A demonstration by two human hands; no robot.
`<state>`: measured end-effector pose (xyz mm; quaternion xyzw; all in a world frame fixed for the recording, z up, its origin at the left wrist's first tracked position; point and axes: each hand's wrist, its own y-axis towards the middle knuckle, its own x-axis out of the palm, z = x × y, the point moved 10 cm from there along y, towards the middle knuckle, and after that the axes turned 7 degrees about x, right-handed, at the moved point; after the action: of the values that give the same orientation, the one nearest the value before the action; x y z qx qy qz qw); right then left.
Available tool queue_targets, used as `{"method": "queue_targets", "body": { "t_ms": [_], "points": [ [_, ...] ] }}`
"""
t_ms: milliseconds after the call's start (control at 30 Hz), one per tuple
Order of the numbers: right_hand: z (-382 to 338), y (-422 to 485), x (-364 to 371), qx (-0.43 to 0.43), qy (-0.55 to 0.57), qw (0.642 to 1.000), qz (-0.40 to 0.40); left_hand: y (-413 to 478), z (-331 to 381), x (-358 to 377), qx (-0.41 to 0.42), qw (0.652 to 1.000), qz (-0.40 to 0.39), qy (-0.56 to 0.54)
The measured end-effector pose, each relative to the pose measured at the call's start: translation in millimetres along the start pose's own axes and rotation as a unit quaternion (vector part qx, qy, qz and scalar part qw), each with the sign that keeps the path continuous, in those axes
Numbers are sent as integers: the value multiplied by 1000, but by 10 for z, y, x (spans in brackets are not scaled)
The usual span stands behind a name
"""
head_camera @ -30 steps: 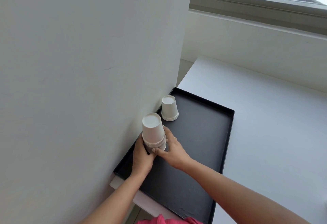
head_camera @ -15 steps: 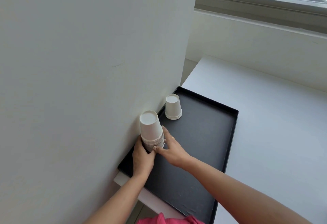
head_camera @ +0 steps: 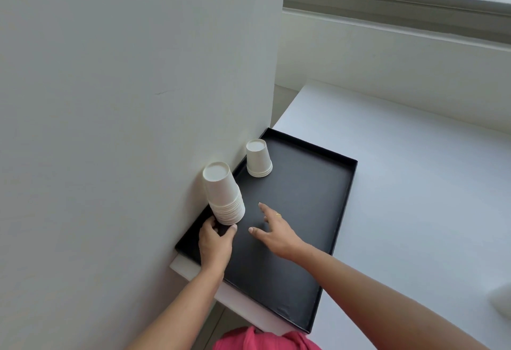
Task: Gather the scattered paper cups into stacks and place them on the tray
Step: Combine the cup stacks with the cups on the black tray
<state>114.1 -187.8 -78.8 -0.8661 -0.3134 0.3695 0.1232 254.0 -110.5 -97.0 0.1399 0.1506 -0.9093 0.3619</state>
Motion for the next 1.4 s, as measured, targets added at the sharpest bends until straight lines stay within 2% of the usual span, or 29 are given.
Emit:
{"method": "queue_targets", "body": {
  "t_ms": [333, 533, 667, 833, 1133, 1300, 1400],
  "points": [
    [647, -530, -624, 14, -58, 995, 77, -548, 178, 576, -18, 997, -67, -25],
    [1252, -889, -1134, 55, -23, 989, 137, -907, 473, 1163, 25, 991, -134, 9],
    [1762, -1181, -1460, 106, 66, 973, 193, -1131, 629, 1564, 60, 981, -182, 35],
    [2471, -1659, -1823, 190, 205, 919, 277, -1448, 754, 2088, 80, 957, -268, 83],
    [3573, -2431, -2050, 374, 338, 753, 423, -1711, 913, 2631, 118, 924, -340, 127],
    [3788, -2609, -2188, 358, 405, 673, 505, -1785, 901, 2823, 100, 917, -362, 132],
    [3778, -2537, -2331, 318, 393, 688, 521, -1791, 889, 2886, 93, 916, -367, 130]
  ]
}}
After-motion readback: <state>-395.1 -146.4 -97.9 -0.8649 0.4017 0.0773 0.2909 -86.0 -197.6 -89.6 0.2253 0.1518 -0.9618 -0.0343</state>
